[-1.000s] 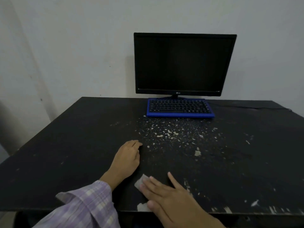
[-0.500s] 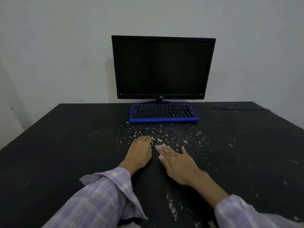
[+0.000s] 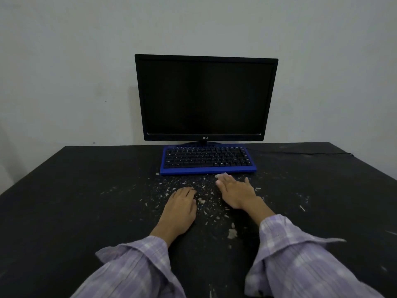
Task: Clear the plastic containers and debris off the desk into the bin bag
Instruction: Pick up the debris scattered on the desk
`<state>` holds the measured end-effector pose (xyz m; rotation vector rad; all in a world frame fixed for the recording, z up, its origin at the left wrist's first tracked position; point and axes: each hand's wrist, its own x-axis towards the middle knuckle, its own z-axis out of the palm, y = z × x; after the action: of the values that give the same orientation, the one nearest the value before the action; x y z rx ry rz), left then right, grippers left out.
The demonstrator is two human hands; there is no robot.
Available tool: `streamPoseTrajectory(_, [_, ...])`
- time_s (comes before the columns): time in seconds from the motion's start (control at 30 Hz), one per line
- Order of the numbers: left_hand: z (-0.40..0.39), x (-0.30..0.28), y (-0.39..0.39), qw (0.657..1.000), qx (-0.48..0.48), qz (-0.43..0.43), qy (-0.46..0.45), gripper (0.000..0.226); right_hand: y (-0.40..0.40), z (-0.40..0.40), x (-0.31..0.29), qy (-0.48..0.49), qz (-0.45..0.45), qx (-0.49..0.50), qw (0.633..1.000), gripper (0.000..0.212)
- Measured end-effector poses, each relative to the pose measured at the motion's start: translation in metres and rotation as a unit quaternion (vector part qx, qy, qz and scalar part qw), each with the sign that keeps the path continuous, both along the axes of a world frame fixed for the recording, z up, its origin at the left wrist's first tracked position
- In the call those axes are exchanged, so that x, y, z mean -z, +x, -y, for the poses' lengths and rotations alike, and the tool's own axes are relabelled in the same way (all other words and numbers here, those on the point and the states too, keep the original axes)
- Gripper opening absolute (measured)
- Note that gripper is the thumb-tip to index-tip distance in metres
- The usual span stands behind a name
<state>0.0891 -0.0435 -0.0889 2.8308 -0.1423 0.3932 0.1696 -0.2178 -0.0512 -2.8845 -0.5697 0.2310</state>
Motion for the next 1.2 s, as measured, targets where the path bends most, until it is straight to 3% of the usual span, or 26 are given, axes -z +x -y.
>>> streamPoseTrajectory(0.3, [0.0, 0.001, -0.001, 1.0, 0.0, 0.01, 0.005, 0.043, -0.008, 0.054, 0.006, -0.016, 0.004, 0.095, 0.995, 0.055])
streamPoseTrajectory(0.47, [0.002, -0.003, -0.004, 1.0, -0.001, 0.005, 0.008, 0.042, -0.046, 0.042, 0.008, -0.03, 0.027, 0.042, 0.998, 0.059])
streamPoseTrajectory(0.7, [0.006, -0.01, -0.012, 1.0, -0.002, -0.004, 0.027, 0.039, -0.102, 0.023, 0.011, 0.002, 0.026, -0.117, 0.993, 0.053])
streamPoseTrajectory(0.87, [0.008, -0.007, -0.035, 0.999, 0.032, 0.002, -0.004, 0.039, -0.118, 0.032, 0.012, 0.019, 0.032, -0.087, 0.995, 0.052])
streamPoseTrajectory(1.07, [0.008, -0.01, -0.06, 0.992, 0.083, -0.023, -0.09, 0.027, -0.149, 0.033, 0.01, 0.042, 0.056, -0.156, 0.985, 0.05])
streamPoseTrajectory(1.2, [0.009, -0.018, -0.072, 0.985, 0.095, -0.053, -0.134, 0.024, -0.15, 0.043, 0.006, 0.061, 0.06, -0.157, 0.984, 0.037])
